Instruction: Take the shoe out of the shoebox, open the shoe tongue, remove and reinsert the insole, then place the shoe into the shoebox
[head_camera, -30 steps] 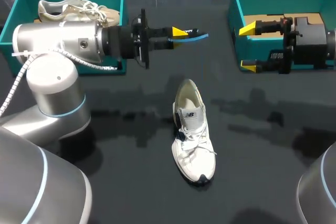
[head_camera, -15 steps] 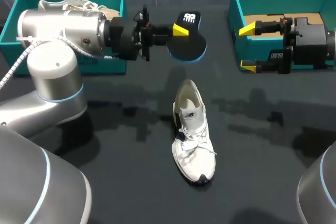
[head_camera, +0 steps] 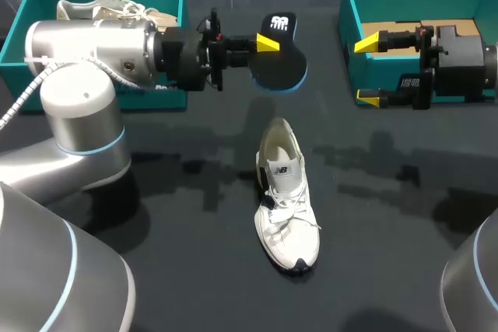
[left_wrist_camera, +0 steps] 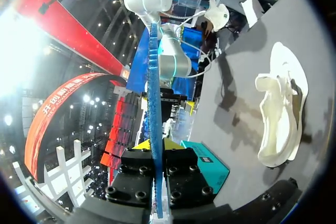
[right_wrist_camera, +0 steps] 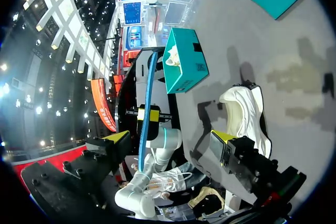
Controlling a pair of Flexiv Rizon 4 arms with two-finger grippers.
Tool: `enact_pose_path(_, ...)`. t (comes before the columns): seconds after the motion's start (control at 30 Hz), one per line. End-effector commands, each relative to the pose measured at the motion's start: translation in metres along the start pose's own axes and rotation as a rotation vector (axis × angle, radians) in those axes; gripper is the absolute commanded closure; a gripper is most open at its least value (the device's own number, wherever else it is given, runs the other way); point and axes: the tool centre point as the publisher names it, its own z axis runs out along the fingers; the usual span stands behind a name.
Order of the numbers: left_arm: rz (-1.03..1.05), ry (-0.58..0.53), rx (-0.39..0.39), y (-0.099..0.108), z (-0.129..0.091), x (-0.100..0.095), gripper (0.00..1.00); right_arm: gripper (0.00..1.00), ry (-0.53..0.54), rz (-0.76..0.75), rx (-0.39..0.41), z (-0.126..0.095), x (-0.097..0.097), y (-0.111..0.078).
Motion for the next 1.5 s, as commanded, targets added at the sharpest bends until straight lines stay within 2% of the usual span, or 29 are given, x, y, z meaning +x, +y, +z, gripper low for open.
enact_pose_path(0.03, 0.002, -0.001, 0.0, 0.0, 0.001, 0.0, 1.0, 0.0, -0.001, 0.001, -0.002, 0.001, 0.0, 0.0)
enact_pose_path(0.17, 0.002, -0.001, 0.0, 0.0, 0.001, 0.0, 1.0, 0.0, -0.001, 0.001, -0.002, 0.001, 0.0, 0.0)
enact_pose_path(0.67, 0.26, 0.082, -0.073, -0.005, -0.011, 0.009, 1.0, 0.0, -0.001, 0.001, -0.002, 0.001, 0.0, 0.0)
enact_pose_path(0.93, 0.251, 0.077, -0.098, -0.002, -0.01, 0.011, 1.0, 0.0, -0.001, 0.001, -0.002, 0.001, 0.0, 0.0)
enact_pose_path(1.5, 0.279, 0.087, -0.107, -0.001, 0.005, 0.018, 1.0, 0.0, 0.015, -0.14, 0.102, 0.041, 0.006, -0.004)
